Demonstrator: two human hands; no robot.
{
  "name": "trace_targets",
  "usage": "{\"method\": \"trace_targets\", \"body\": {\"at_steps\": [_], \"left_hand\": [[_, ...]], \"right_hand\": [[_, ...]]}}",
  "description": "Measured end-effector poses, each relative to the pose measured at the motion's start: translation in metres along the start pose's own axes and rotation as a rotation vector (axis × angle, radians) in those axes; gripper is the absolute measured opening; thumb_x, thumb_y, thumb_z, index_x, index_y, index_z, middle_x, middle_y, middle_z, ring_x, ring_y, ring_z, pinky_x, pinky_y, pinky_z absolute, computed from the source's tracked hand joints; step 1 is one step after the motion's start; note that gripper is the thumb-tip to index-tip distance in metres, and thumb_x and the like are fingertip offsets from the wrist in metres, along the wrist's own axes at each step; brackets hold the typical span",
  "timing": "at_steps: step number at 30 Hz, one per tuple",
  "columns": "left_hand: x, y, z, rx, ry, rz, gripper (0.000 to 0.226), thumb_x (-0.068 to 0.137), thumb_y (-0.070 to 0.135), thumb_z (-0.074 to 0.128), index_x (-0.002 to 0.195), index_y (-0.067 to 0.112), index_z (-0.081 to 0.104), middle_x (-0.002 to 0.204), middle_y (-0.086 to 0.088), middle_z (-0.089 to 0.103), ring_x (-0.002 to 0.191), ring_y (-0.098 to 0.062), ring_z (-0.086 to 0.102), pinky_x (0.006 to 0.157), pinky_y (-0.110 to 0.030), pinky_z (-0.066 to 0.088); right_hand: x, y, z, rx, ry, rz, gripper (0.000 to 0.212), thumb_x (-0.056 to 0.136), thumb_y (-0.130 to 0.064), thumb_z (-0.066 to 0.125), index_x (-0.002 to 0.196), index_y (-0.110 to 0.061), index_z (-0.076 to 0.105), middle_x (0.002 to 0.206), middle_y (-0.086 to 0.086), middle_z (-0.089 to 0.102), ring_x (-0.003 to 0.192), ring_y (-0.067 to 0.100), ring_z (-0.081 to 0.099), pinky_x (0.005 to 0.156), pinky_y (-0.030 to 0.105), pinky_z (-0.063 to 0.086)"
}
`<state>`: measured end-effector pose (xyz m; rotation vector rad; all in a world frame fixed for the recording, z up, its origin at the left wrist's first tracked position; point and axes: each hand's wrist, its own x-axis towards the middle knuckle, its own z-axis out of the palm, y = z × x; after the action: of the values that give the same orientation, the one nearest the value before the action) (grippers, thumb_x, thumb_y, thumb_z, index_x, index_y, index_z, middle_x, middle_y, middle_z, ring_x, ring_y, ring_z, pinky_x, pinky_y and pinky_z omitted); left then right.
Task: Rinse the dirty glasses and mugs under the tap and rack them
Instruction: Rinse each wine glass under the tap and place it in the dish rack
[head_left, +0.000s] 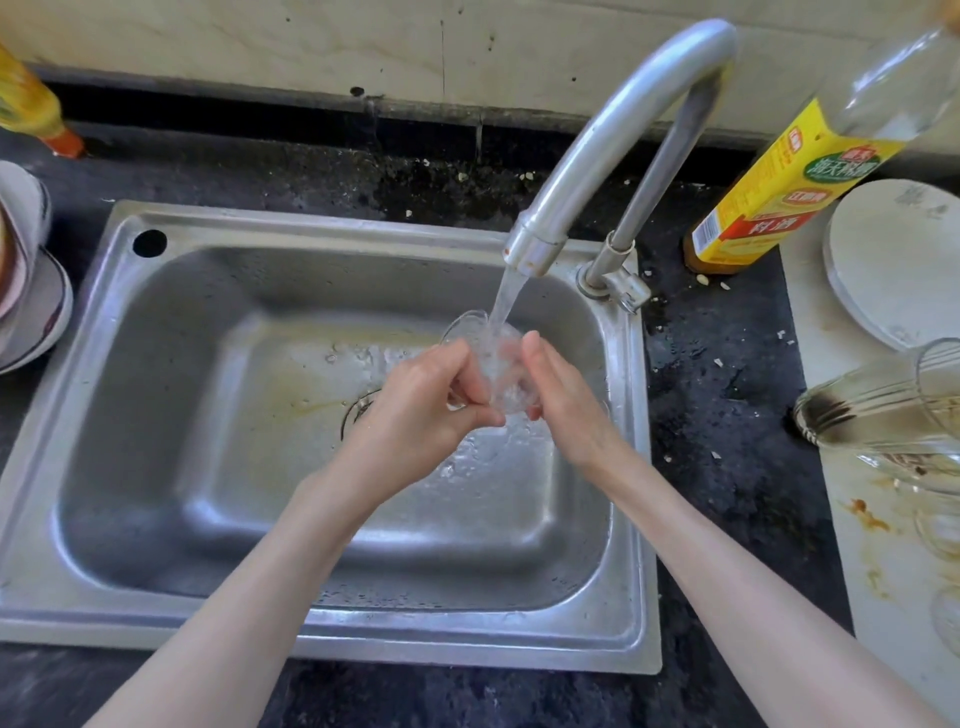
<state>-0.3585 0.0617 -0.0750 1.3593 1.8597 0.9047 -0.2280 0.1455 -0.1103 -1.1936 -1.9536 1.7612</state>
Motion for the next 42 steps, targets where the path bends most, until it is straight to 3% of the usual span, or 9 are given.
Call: {"method": "trace_targets", "body": {"at_steps": [3, 7, 13, 17, 20, 23, 27, 34, 42], "left_hand": [[0.0, -0.004, -0.005, -0.029, -0.197, 0.103, 0.015, 0.074, 0.026, 0.073, 0.086, 0.031, 0.065, 0.088, 0.019, 0.065, 0.084, 0.005, 0.057, 0.077, -0.011, 0.041], [0.01, 0.004, -0.023, 0.17, -0.58, 0.08, 0.025, 0.083, 0.03, 0.069, 0.106, 0.041, 0.068, 0.103, 0.014, 0.071, 0.094, -0.003, 0.062, 0.088, -0.021, 0.045], [0.013, 0.008, -0.008, 0.023, 0.027, -0.041, 0.024, 0.07, 0.029, 0.078, 0.063, 0.011, 0.064, 0.06, 0.003, 0.064, 0.06, -0.008, 0.056, 0.059, -0.021, 0.044], [0.013, 0.005, -0.012, -0.003, -0.325, 0.061, 0.012, 0.08, 0.012, 0.071, 0.083, 0.024, 0.069, 0.086, 0.011, 0.067, 0.084, 0.001, 0.059, 0.077, -0.009, 0.043], [0.011, -0.003, -0.014, 0.298, -0.62, 0.134, 0.034, 0.086, 0.008, 0.061, 0.108, 0.033, 0.068, 0.101, 0.018, 0.059, 0.099, -0.006, 0.053, 0.091, -0.025, 0.042], [0.008, -0.003, -0.009, 0.233, -0.4, 0.094, 0.024, 0.08, 0.008, 0.068, 0.081, 0.033, 0.068, 0.076, 0.023, 0.053, 0.075, -0.003, 0.052, 0.077, -0.032, 0.047], [0.006, -0.003, -0.001, 0.086, -0.064, 0.03, 0.04, 0.071, 0.017, 0.079, 0.064, 0.033, 0.043, 0.069, 0.015, 0.053, 0.07, 0.003, 0.05, 0.068, -0.026, 0.043], [0.009, -0.01, -0.008, 0.452, -0.632, 0.193, 0.026, 0.087, 0.018, 0.06, 0.111, 0.027, 0.066, 0.117, 0.005, 0.062, 0.108, -0.018, 0.056, 0.091, -0.032, 0.043], [0.009, -0.009, 0.0, 0.042, -0.146, -0.025, 0.033, 0.073, 0.018, 0.077, 0.067, 0.033, 0.049, 0.067, 0.02, 0.056, 0.067, 0.005, 0.053, 0.067, -0.022, 0.044]], "right_hand": [[-0.001, -0.003, 0.002, -0.03, -0.024, 0.04, 0.06, 0.081, -0.073, 0.022, 0.104, -0.027, 0.053, 0.084, -0.018, 0.058, 0.084, 0.001, 0.056, 0.087, 0.037, 0.05], [0.004, -0.014, 0.0, 0.172, -0.25, 0.223, 0.068, 0.091, -0.066, 0.01, 0.082, -0.025, 0.063, 0.046, -0.011, 0.049, 0.04, 0.004, 0.041, 0.046, 0.017, 0.032], [0.002, -0.006, 0.009, 0.081, -0.037, 0.082, 0.075, 0.084, -0.076, 0.014, 0.111, -0.022, 0.058, 0.083, -0.02, 0.061, 0.072, -0.008, 0.055, 0.07, 0.023, 0.041], [0.004, 0.006, 0.012, 0.073, 0.105, 0.098, 0.071, 0.081, -0.072, 0.023, 0.121, -0.021, 0.052, 0.114, -0.004, 0.061, 0.106, 0.014, 0.058, 0.097, 0.04, 0.043], [0.011, 0.006, -0.001, 0.169, -0.124, 0.247, 0.077, 0.086, -0.074, 0.019, 0.117, -0.019, 0.064, 0.087, 0.015, 0.066, 0.066, 0.028, 0.057, 0.059, 0.031, 0.043], [0.013, 0.01, -0.006, 0.238, -0.203, 0.255, 0.084, 0.093, -0.06, 0.007, 0.113, 0.001, 0.06, 0.048, 0.001, 0.05, 0.036, 0.007, 0.037, 0.039, 0.017, 0.024], [0.007, 0.016, 0.002, 0.171, -0.028, 0.097, 0.056, 0.092, -0.061, 0.02, 0.105, -0.018, 0.055, 0.074, -0.019, 0.054, 0.056, -0.007, 0.049, 0.05, 0.013, 0.034], [0.013, 0.007, -0.002, 0.239, -0.182, 0.435, 0.069, 0.096, -0.057, 0.019, 0.106, -0.004, 0.061, 0.055, -0.006, 0.059, 0.041, 0.004, 0.052, 0.037, 0.013, 0.029], [0.006, 0.01, 0.005, 0.187, -0.107, 0.202, 0.056, 0.095, -0.056, 0.027, 0.119, -0.012, 0.051, 0.082, -0.008, 0.051, 0.059, -0.004, 0.048, 0.057, 0.019, 0.035]]}}
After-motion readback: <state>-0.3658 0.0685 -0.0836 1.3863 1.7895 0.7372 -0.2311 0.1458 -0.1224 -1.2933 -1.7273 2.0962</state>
